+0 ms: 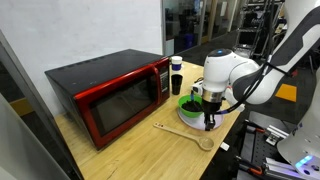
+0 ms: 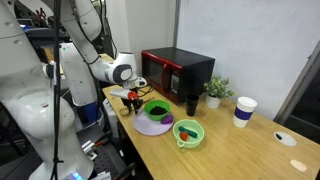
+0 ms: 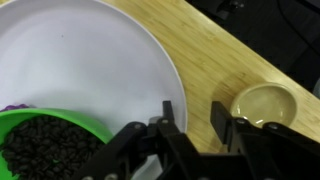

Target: Open the microwave door, place the dark green bowl in it, then close the microwave door

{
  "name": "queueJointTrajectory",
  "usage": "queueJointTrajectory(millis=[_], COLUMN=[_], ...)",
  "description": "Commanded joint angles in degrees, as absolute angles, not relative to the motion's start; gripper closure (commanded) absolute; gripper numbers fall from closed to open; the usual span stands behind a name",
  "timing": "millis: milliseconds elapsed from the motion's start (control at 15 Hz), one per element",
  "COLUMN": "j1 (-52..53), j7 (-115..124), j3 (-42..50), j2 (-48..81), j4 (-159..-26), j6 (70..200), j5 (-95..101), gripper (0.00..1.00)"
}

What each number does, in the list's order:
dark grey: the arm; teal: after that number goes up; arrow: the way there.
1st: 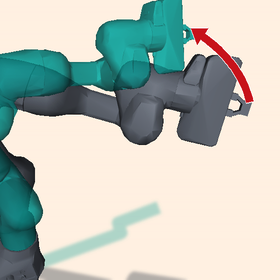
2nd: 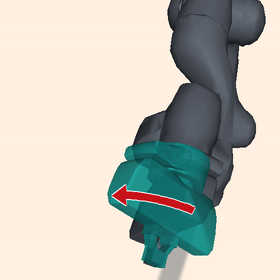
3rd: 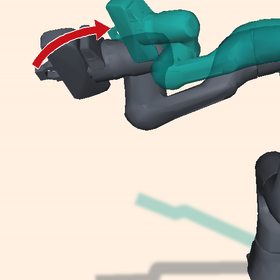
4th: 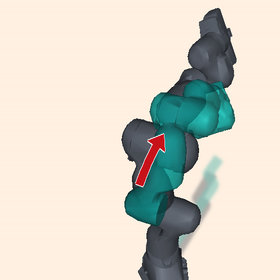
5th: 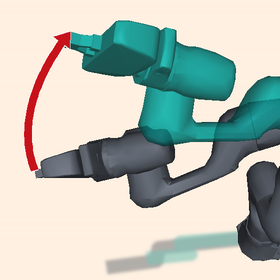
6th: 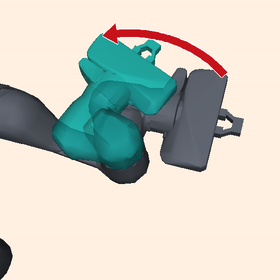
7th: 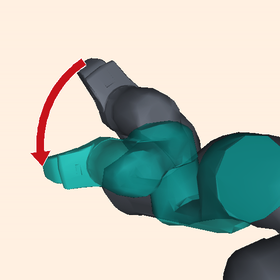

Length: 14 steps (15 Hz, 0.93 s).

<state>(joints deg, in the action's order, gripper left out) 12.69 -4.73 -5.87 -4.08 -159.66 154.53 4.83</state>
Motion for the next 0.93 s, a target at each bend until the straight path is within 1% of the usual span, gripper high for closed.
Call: queueJointTrajectory(millis=[0, 67, 333, 400, 467, 533, 867], j1=[10.41, 10.27, 9.94, 9.92, 9.89, 9.86, 9.52], j7=[-1.25, -0.47, 2.48, 2.92, 3.45, 3.76, 4.81], j3=[-7.11, -7.01, -6.71, -6.65, -6.58, -6.53, -5.88], j2=[-1.22, -0.80, 0.56, 0.73, 0.99, 1.11, 2.48], j4=[-159.63, -159.63, -159.63, -159.63, -159.63, -159.63, -159.62], j6=[157.33, 157.72, 158.63, 158.72, 159.03, 159.03, 160.21], j5=[10.41, 11.80, 16.47, 17.15, 17.93, 18.44, 19.87], gripper=[0.50, 0.48, 0.51, 0.54, 0.53, 0.55, 0.58])
